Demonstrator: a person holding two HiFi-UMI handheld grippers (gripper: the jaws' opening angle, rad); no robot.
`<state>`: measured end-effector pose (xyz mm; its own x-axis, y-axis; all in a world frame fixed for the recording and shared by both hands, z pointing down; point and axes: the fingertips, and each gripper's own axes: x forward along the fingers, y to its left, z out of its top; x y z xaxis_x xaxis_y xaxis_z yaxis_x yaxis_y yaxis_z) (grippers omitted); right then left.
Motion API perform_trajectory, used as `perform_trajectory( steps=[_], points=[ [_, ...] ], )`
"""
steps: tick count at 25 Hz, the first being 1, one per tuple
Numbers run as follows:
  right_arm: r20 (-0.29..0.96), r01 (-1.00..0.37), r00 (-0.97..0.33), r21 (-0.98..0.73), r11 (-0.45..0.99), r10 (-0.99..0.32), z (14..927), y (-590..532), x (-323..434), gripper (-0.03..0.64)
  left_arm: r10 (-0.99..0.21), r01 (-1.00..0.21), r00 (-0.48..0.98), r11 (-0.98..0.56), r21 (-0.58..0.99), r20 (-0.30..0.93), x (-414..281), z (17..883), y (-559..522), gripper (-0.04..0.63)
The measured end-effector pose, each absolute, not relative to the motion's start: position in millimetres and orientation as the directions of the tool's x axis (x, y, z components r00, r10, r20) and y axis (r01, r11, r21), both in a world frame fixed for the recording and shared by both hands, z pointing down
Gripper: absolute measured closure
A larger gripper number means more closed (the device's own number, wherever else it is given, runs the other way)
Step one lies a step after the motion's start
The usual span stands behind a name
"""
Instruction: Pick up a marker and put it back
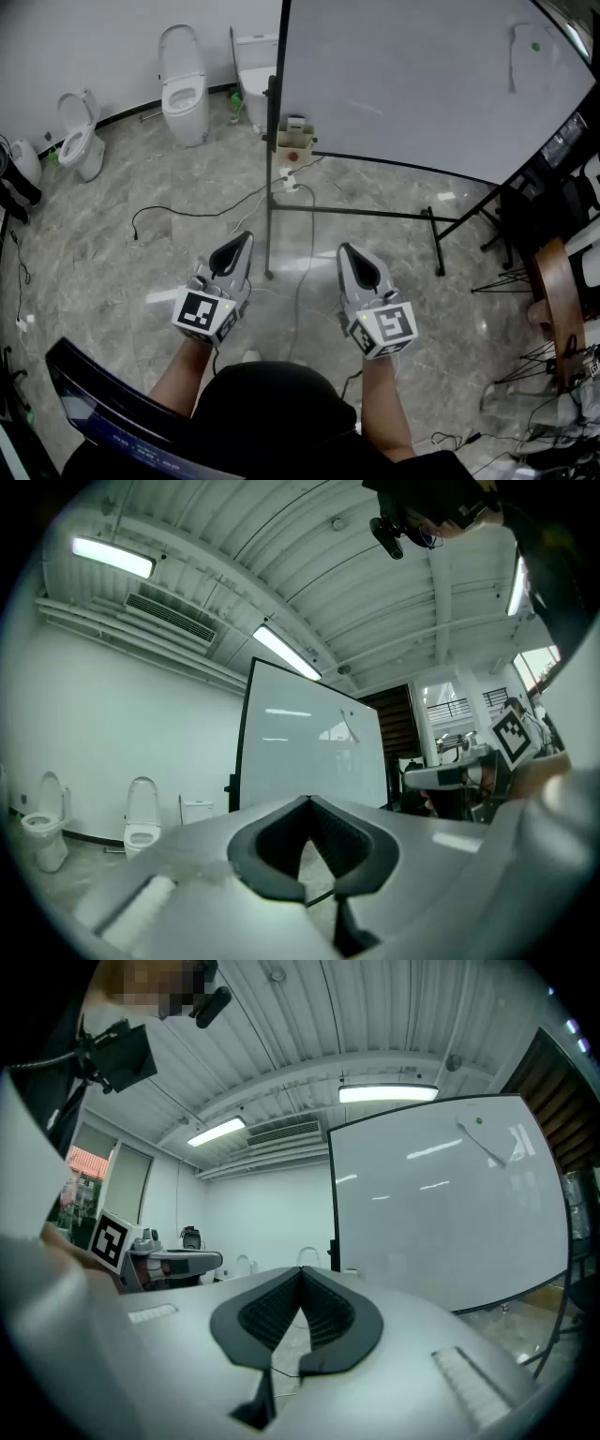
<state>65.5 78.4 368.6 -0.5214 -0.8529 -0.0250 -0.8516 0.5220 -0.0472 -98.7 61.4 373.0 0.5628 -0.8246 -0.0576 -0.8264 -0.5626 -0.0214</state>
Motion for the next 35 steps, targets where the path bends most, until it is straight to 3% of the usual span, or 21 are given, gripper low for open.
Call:
perform_trajectory(
  steps=[10, 35],
  points=[
    [-0.026, -0.843, -0.536, -0.046, 0.536, -0.844, 371, 84, 73, 0.609, -0.844, -0.844, 0.536, -0.536, -0.031, -0.010, -92, 380, 64, 0.592],
    [-0.036, -0.821, -0.565, -0.074, 0.566, -0.824, 379, 93, 112, 0.607, -0.861, -0.862, 0.507, -0.506, -0.017, -0.037, -51, 387, 79, 0.592]
  ],
)
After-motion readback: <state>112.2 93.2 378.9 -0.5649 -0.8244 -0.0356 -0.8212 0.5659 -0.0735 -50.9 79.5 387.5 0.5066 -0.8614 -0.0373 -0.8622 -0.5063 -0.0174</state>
